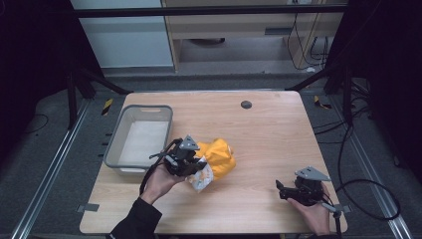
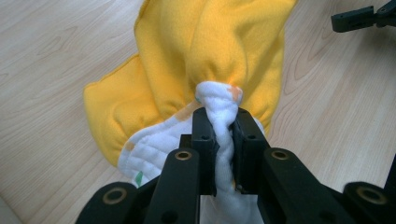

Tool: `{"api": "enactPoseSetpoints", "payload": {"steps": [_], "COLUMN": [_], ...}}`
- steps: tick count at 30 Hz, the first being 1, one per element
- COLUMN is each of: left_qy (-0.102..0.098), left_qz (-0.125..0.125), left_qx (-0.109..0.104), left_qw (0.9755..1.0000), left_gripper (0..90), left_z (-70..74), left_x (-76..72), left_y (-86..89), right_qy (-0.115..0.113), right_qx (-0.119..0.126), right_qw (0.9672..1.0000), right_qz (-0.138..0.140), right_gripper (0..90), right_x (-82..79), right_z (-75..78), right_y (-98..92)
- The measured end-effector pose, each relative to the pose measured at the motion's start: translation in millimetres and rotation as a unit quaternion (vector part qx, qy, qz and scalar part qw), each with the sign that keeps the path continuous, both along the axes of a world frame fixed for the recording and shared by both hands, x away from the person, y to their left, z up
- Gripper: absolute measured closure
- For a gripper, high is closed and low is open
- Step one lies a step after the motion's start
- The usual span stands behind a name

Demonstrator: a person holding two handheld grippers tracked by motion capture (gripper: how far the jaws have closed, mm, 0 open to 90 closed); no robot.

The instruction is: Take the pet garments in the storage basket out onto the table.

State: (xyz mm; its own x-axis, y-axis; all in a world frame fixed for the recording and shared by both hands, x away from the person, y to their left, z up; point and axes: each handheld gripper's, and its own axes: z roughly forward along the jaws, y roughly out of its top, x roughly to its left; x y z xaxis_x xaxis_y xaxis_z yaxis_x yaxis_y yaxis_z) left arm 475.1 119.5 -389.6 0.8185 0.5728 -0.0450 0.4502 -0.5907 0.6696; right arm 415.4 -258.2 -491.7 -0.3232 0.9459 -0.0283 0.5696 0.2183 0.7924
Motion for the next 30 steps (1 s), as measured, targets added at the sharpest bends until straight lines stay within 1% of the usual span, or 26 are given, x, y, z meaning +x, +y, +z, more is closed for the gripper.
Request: {"api": "enactPoseSetpoints", "payload": {"steps": [8,16,25,30], "left_qy": [0.012,0.016,0.021,0.026], "left_qz": [-0.009,-0.017,-0.022,-0.022], "left_qx": [0.012,0.021,0.021,0.024], "left_qw": [0.9998,0.9995,0.9993,0.9991], "left_gripper": [81.0,80.9,79.3,75.6], "left_z": [-13.5,-23.8,-31.9,-36.3], "left_x": [2.2,1.8,2.3,3.4], "left_y": [-9.0,-17.7,-22.0,-21.7], "right_qy": [0.000,0.000,0.000,0.000], "right_qx": [-0.001,-0.002,-0.004,-0.003], "right_qw": [1.0000,1.0000,1.0000,1.0000], "right_qz": [0.000,0.000,0.002,0.003], "right_gripper": [8.9,8.9,8.7,8.7], "right_x": [0.1,0.1,0.2,0.1], "right_z": [-0.1,-0.2,-0.4,-0.5], "right_y": [0.0,0.3,0.3,0.5]}}
